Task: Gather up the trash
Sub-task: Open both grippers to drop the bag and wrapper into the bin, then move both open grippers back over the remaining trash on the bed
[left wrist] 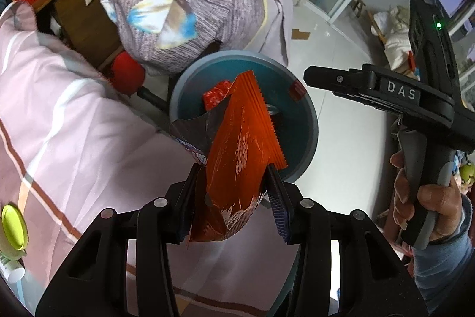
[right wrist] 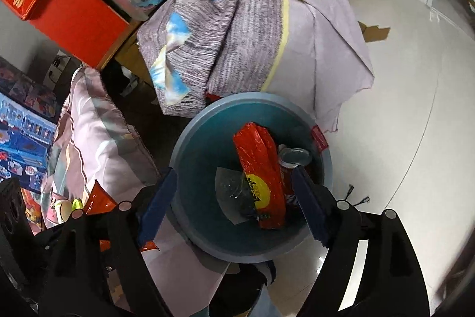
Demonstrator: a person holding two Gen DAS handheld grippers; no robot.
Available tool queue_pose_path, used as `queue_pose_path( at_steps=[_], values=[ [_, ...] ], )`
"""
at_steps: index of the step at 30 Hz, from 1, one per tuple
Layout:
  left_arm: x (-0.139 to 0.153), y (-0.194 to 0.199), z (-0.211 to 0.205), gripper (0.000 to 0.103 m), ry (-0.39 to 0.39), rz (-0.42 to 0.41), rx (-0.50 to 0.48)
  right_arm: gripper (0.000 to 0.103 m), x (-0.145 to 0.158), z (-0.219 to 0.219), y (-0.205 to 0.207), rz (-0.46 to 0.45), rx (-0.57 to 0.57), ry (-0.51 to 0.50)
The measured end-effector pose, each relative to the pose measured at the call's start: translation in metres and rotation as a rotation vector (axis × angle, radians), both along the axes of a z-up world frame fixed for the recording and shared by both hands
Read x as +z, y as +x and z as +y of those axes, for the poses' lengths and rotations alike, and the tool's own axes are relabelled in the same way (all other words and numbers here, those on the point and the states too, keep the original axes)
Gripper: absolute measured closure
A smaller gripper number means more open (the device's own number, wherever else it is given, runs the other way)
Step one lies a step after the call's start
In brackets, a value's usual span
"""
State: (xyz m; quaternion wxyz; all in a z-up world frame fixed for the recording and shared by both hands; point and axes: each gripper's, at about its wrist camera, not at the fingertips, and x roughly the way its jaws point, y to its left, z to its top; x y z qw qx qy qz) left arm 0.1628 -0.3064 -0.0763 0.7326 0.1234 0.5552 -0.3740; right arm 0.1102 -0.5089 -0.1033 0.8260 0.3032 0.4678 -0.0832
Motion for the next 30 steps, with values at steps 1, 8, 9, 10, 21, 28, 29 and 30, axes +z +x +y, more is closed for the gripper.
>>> queue_pose_path(
  at_steps=[1,8,9,10,21,28,29,30],
  values=[
    [-0.001,0.0,-0.004,0.058,0.003,0.0,-0.007,0.027,0.0,-0.002,-0.001,0.0,-0.006,-0.002],
    [-0.012,0.006,-0.028,0.04,0.019,0.004,-0.029,0.026,0.001,-0.011,-0.008,0.007,-0.043,-0.004],
    [-0.012,0.006,-0.029,0.032,0.016,0.007,-0.027,0.026,0.001,-0.011,-0.009,0.011,-0.045,-0.003],
    [-0.011,0.006,-0.029,0.027,0.011,0.006,-0.023,0.026,0.0,-0.011,-0.01,0.016,-0.046,-0.003],
    [-0.005,0.01,-0.003,0.008,-0.004,0.006,0.045,0.019,0.001,-0.002,-0.008,0.044,-0.05,0.008],
    [0.0,0.006,0.025,0.007,-0.026,0.017,0.092,0.018,0.003,0.021,-0.007,0.081,-0.017,-0.005],
    [0.002,0.005,0.031,0.006,-0.028,0.011,0.101,0.018,0.004,0.028,-0.006,0.084,-0.005,-0.006],
    [0.004,0.005,0.037,0.006,-0.031,0.009,0.11,0.018,0.004,0.031,-0.005,0.087,0.003,-0.008]
  ],
)
